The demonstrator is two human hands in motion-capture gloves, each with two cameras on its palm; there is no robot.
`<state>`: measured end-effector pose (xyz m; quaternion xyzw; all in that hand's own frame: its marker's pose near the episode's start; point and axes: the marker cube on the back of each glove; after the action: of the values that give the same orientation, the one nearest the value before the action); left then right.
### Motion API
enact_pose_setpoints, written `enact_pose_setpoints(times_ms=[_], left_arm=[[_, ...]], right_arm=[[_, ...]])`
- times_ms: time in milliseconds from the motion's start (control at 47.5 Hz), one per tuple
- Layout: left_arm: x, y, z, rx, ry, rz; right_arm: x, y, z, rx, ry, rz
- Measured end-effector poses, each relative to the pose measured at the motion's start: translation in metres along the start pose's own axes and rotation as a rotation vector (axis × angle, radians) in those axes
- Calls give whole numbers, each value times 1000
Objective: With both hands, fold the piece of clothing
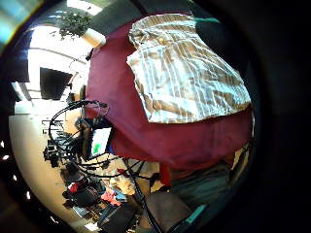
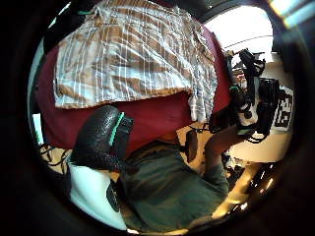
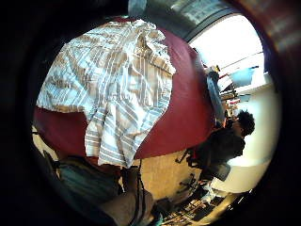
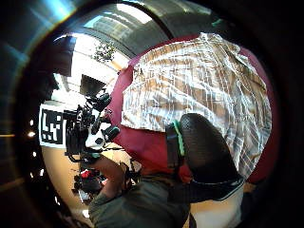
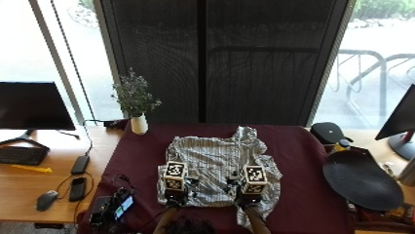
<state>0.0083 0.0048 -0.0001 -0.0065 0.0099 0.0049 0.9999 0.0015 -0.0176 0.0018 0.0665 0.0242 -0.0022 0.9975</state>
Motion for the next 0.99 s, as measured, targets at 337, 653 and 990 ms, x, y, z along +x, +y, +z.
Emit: enact_pose_setpoints(times_ms=[337,653,990], left_arm=[[2,0,8,-6,13,43],[-6,7,27,64,-31,-4],[-9,-5,104,-207,-33,-34]], right_arm=[[-5,29,-2,-146,-13,-8],[36,54,7,-174,-35,6],[89,67,88,-465,42,74]])
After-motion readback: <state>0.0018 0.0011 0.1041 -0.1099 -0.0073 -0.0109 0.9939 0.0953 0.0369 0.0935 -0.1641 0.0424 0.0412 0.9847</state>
